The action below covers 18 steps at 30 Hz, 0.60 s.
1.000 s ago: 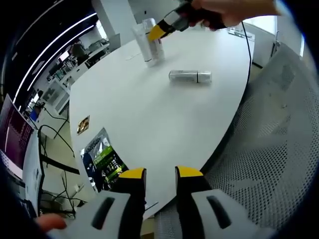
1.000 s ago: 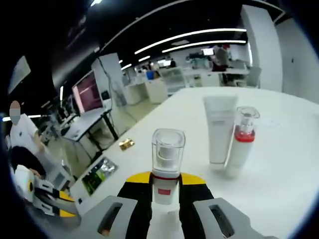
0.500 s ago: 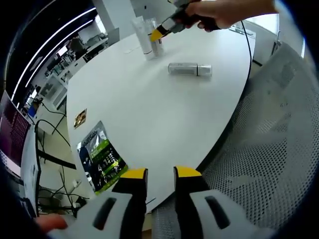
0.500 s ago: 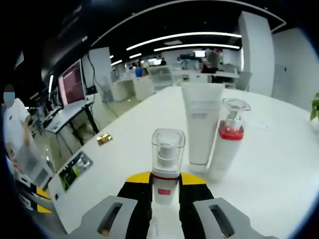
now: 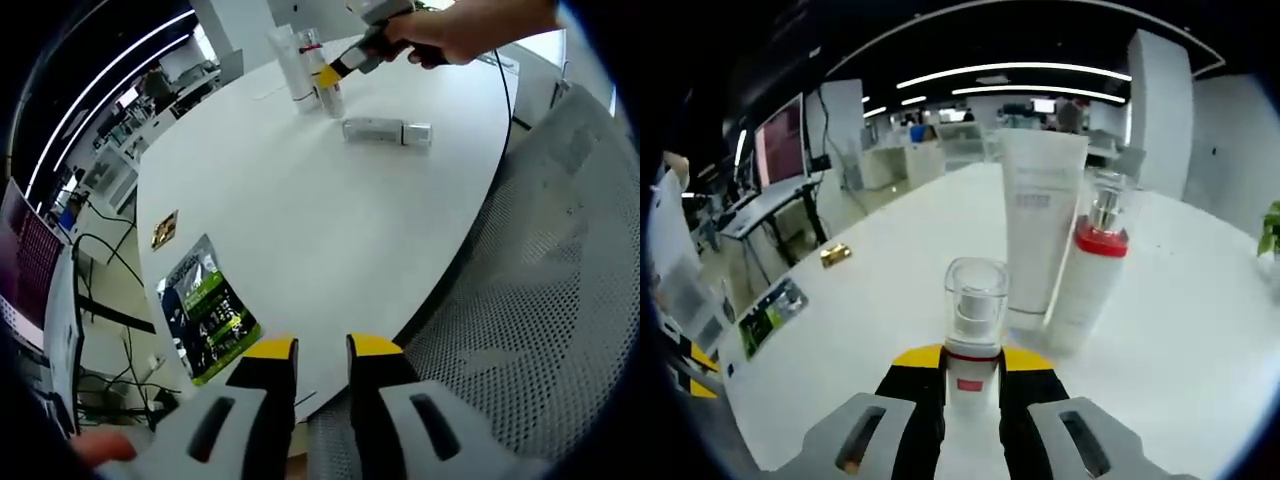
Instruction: Arrange the skincare products in the storage area until every visible bottle or jar stands upright without overlapping.
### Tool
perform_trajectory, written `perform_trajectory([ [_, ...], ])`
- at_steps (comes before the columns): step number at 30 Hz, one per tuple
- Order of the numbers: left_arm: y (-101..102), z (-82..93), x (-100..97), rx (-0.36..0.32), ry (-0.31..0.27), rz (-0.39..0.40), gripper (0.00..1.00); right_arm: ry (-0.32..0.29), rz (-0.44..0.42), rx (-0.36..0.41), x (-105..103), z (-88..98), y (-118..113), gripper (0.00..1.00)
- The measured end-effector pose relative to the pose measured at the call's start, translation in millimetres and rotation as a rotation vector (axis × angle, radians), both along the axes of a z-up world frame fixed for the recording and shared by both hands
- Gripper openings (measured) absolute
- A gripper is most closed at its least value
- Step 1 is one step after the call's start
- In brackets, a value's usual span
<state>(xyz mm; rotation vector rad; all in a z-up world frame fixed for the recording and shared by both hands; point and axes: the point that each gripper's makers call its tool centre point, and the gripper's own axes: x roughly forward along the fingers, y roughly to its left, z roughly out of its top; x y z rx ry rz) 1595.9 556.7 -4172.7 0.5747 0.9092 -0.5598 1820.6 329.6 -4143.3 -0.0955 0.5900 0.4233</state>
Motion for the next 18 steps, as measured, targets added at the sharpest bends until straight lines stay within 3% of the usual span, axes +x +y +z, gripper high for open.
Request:
perform_trajectory([
  [18,-0.4,0.7,0.1,-0.002,-0.004,0.0,0.13,-0.033,-0.001,-0.043,7.5,-1.5,-1.2,0.14],
])
